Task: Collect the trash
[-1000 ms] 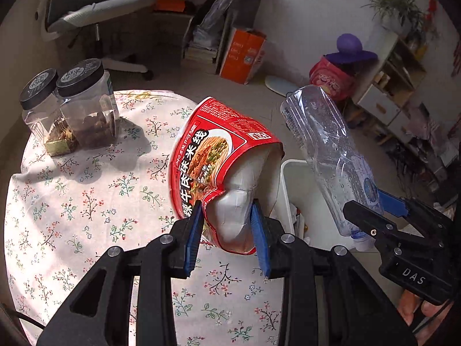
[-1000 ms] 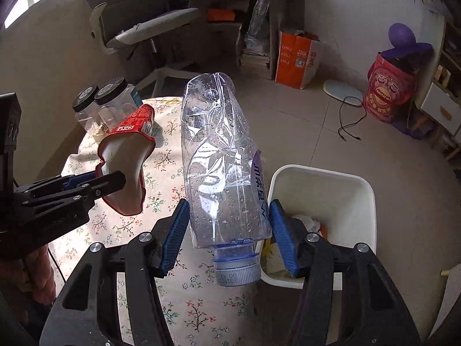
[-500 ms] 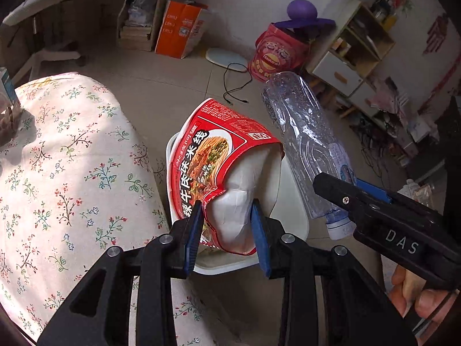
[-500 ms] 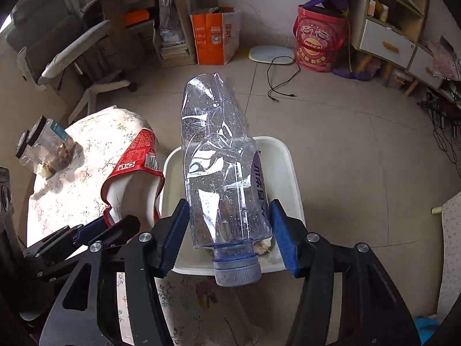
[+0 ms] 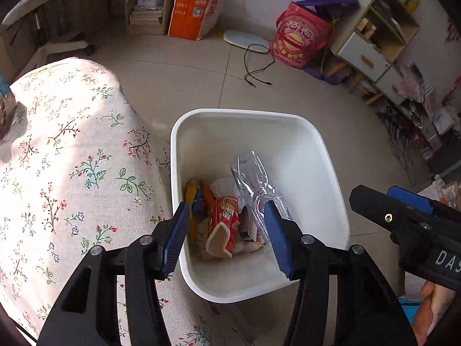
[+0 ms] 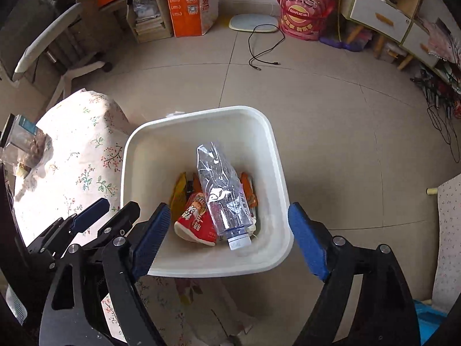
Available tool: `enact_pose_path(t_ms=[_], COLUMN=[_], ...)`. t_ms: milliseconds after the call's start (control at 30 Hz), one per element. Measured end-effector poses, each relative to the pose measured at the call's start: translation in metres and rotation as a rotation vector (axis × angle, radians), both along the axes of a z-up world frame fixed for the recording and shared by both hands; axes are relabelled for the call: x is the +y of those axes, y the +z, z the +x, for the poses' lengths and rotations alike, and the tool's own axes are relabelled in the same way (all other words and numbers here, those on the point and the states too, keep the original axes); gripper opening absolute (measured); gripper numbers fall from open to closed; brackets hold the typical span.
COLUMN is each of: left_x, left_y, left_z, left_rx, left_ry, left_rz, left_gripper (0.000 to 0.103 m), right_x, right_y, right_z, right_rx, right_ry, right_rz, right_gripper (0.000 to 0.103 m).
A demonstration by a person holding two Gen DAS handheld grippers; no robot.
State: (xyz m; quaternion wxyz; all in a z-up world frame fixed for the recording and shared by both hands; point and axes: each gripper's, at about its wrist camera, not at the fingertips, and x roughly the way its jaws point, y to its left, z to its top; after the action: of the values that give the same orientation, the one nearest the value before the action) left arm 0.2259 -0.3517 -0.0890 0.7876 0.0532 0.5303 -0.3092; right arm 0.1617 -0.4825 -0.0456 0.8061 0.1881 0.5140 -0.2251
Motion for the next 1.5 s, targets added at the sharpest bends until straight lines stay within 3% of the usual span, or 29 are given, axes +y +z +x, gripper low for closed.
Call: enact_pose_path(t_ms=[333, 500, 667, 800, 933, 1033, 1133, 1500], left_x=[0.044, 0.065, 0.096, 0.131, 0.166, 0.187, 0.203, 0.222], left_y=[0.023, 0.047, 0.068, 0.075, 0.083, 0.097, 0.101, 0.115], left_z=[-0.007, -0.024, -0.043, -0.061, -0.086, -0.107, -0.122, -0.143], left_rx=[-0.042, -0.068, -0.118, -0.119, -0.083, -0.138, -0.185, -0.229], left_ry=[0.05, 0.02, 0.02, 0.044, 0.066, 0.073, 0.079, 0.066], left_rz=[0.024, 0.01, 0.06, 0.099, 0.075, 0.052, 0.058, -0.023], left_gripper=[0.054, 0.064, 0.071, 0.078, 0.078, 0.089, 0.09, 0.09], right_x=[0.01, 0.041, 0.087, 0.117, 0.15, 0.17, 0.185, 0.217], right_y=[0.017, 0.037, 0.068, 0.066, 0.069, 0.078, 0.088, 0.102], right_z=[0.0, -0.01, -0.042, -0.083, -0.111, -0.128, -0.149, -0.172], right_rx=[-0.049, -0.089, -0.182, -0.211, -0.202, -0.203, -0.23, -0.245], right_ry=[0.0, 0.06, 0.139, 0.11, 0.094, 0.079, 0.024, -0.038], right_rz=[-0.03, -0.091, -0.181, -0.14, -0.17, -0.22, -0.236, -0.301], right_gripper=[0.08, 0.082, 0.09, 0.092, 0.095, 0.096, 0.096, 0.096])
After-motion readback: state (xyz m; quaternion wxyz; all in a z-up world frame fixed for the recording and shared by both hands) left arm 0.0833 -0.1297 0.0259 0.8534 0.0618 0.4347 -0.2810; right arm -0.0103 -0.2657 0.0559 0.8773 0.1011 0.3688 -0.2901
